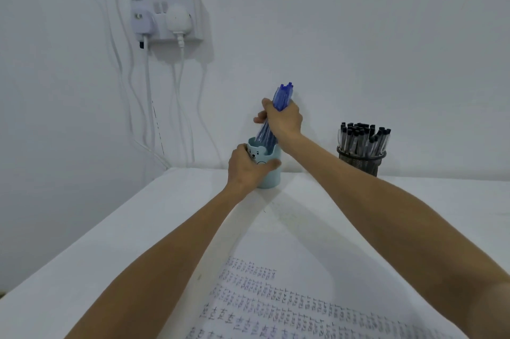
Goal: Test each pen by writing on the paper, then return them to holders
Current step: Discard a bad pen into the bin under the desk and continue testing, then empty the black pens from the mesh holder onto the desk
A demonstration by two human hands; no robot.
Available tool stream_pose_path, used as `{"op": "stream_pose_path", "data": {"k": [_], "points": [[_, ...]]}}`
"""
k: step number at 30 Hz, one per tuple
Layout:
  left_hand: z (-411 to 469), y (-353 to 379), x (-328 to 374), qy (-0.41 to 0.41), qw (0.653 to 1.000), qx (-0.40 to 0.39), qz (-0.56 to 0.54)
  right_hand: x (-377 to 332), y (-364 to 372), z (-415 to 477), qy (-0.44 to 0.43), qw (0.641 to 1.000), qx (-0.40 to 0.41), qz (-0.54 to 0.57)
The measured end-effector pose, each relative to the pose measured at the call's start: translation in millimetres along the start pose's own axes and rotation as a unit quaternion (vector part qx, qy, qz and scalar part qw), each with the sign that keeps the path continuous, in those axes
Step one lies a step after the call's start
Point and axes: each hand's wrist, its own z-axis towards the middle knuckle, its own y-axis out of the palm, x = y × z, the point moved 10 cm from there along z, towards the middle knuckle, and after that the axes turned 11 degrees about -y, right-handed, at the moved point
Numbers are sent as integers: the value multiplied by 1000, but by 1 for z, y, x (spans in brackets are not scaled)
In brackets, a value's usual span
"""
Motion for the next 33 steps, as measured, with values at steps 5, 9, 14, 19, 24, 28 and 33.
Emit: {"op": "stream_pose_path", "data": {"k": [5, 9, 14, 19, 24, 28, 33], "points": [[-5, -5, 0, -1, 1000, 9, 2, 22, 8, -17, 23, 980, -84, -177], [-8, -4, 3, -15, 1000, 3, 2, 32, 7, -30, 40, 974, -98, -199], [-15, -3, 5, -21, 1000, -10, 0, 28, -1, -39, 39, 980, -89, -171], [-27, -3, -1, -44, 998, -38, 23, -6, -16, -50, -5, 970, -90, -226], [-50, -11, -5, -61, 995, -57, 51, -43, -42, -85, -99, 944, -114, -294], [-72, -11, -4, -60, 992, -80, 77, -34, -83, -116, -53, 921, -172, -345], [-97, 0, 11, -29, 990, -113, 82, -24, -156, -122, 13, 885, -153, -439]]}}
